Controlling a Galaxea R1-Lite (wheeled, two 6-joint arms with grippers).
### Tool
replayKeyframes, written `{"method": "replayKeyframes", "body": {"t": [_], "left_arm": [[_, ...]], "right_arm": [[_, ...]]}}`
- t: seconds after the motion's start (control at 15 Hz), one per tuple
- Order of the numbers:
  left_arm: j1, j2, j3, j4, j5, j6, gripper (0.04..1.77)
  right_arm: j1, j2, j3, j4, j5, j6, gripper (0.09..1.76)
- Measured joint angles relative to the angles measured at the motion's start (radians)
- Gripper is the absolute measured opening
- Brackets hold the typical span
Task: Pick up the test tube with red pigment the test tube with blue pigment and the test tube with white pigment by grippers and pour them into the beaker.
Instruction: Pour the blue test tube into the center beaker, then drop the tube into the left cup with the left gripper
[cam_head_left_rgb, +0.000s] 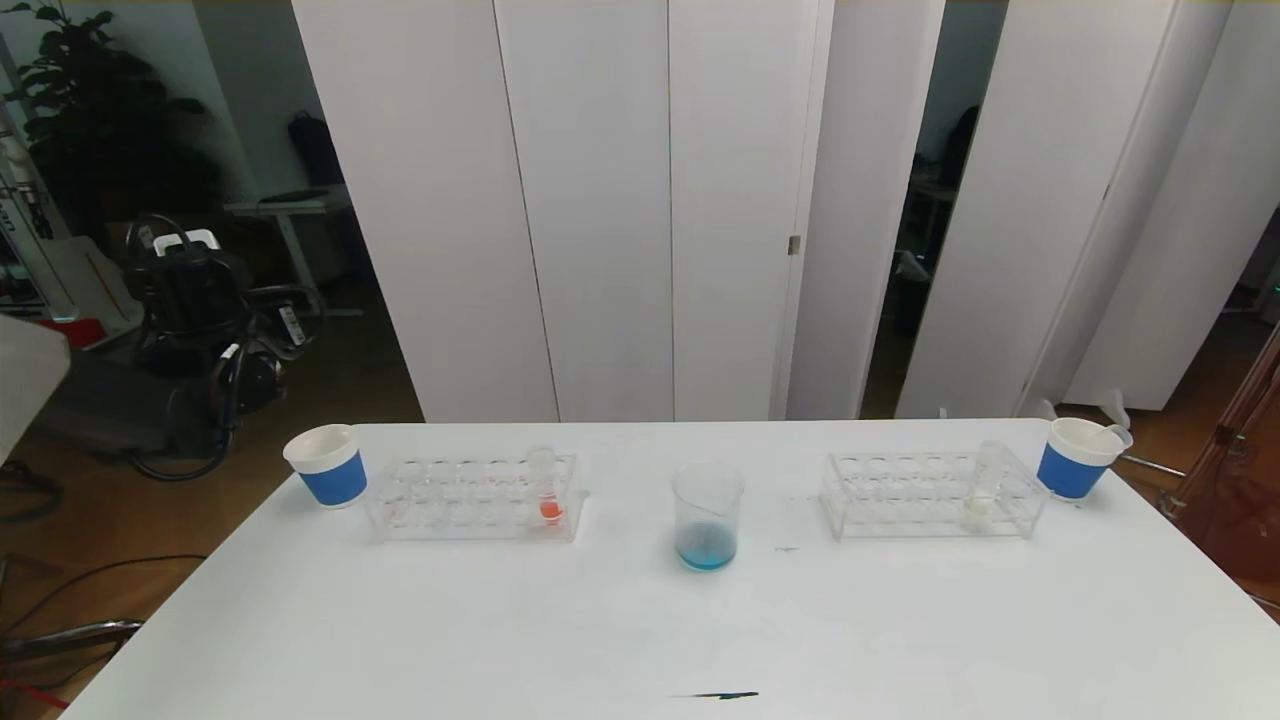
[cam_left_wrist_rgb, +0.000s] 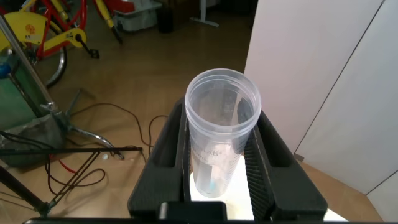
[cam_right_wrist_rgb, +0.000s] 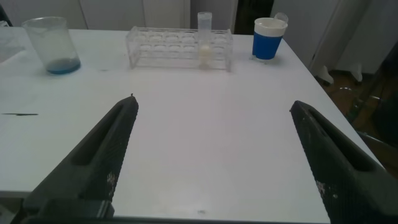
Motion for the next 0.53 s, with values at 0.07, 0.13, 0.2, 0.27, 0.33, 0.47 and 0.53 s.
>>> {"method": "replayKeyframes", "body": {"t": [0.07, 0.13, 0.2, 0.27, 0.33, 0.47, 0.53], "left_arm": [[0.004, 0.018, 0.007, -0.005, -0.01, -0.004, 0.58], [0.008, 0.035, 0.015, -0.004, -0.029, -0.024, 0.58], [0.009, 0.05, 0.025, 0.001, -0.046, -0.062, 0.58], [0.009, 0.063, 0.033, 0.015, -0.055, -0.093, 0.58], [0.008, 0.074, 0.037, 0.029, -0.055, -0.101, 0.58], [0.009, 0.099, 0.044, 0.035, -0.06, -0.105, 0.58], [0.01, 0.117, 0.05, 0.033, -0.068, -0.107, 0.58]], "right_arm": [[0.0, 0.0, 0.0, 0.0, 0.0, 0.0, 1.75], [0.0, 0.0, 0.0, 0.0, 0.0, 0.0, 1.75], [0.0, 0.0, 0.0, 0.0, 0.0, 0.0, 1.75], [0.0, 0.0, 0.0, 0.0, 0.0, 0.0, 1.75], [0.0, 0.0, 0.0, 0.0, 0.0, 0.0, 1.75], [0.0, 0.0, 0.0, 0.0, 0.0, 0.0, 1.75], [0.0, 0.0, 0.0, 0.0, 0.0, 0.0, 1.75]]}}
